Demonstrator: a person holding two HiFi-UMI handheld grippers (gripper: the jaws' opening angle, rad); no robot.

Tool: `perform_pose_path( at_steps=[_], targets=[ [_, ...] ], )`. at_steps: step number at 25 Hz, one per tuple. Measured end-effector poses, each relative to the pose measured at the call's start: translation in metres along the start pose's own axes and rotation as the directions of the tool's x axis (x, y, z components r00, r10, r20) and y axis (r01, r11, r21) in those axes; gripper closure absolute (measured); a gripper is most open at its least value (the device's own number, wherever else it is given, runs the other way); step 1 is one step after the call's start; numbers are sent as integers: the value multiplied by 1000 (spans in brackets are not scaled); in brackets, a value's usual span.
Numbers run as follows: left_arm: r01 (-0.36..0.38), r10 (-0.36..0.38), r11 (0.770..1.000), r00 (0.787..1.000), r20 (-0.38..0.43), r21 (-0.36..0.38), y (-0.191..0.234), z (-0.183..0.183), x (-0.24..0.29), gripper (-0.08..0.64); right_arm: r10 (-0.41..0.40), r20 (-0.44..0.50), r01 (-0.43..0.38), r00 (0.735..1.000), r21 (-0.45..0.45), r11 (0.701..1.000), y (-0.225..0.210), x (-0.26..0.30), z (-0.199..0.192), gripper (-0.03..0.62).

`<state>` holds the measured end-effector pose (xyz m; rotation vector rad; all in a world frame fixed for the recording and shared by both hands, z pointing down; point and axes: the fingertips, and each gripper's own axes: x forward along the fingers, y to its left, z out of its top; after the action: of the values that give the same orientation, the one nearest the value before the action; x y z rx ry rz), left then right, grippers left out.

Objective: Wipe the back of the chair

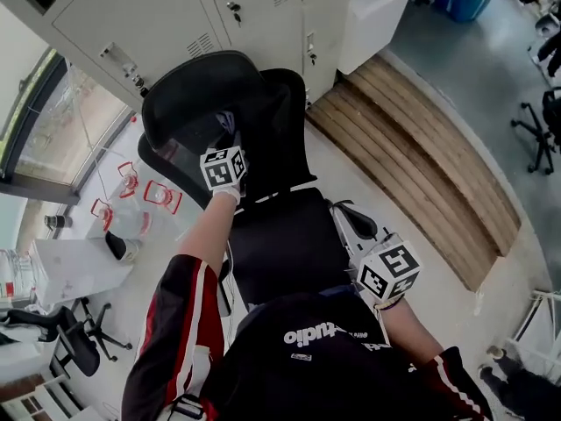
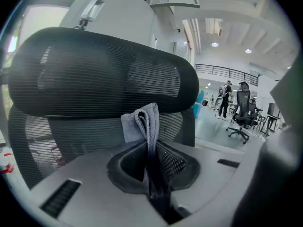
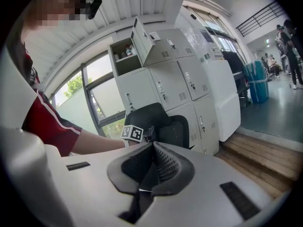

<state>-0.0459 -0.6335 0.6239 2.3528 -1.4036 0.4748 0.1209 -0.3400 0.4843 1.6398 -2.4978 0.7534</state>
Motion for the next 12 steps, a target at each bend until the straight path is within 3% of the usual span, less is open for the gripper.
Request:
perform_pose_path(
  at_steps=[7, 12],
  targets=[
    [107, -106, 993, 994, -16, 49, -82, 8, 47, 505, -81, 24, 81, 996, 34, 996, -32, -33, 1, 577],
    [165, -165, 985, 986, -13, 46, -132, 13, 72, 506, -123, 30, 122, 992, 43, 992, -51, -52, -1, 577]
  ],
)
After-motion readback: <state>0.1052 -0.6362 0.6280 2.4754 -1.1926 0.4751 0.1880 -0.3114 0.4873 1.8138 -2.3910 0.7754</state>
